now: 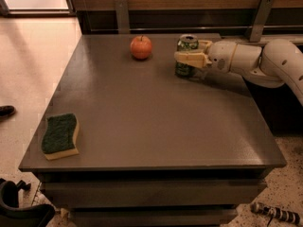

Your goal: Move green can near sponge

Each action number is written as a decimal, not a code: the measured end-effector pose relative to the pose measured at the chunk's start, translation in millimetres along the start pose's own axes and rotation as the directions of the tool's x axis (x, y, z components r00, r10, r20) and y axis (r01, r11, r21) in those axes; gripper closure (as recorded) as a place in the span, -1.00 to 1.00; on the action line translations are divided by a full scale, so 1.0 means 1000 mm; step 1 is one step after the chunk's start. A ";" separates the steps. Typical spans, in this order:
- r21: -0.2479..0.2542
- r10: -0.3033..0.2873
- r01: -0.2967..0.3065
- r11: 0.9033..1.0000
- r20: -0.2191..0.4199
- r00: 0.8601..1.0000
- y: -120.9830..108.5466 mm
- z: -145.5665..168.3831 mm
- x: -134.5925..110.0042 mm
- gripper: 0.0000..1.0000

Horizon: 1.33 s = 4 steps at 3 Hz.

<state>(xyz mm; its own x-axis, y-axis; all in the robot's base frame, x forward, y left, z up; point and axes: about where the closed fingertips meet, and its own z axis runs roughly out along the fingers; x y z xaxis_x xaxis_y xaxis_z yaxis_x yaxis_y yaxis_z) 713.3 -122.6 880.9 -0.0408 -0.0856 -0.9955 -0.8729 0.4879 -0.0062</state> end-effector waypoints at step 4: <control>-0.016 -0.009 0.008 1.000 -0.008 1.000 0.012 0.007 -0.010 1.00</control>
Offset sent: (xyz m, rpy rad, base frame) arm 0.0001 0.0029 0.0000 0.0005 0.0004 0.0043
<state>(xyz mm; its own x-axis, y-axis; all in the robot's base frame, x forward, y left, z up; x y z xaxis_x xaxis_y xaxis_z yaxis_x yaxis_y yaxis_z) 706.5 -110.2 890.4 -0.0369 -0.0963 -0.9947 -0.8809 0.4731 -0.0131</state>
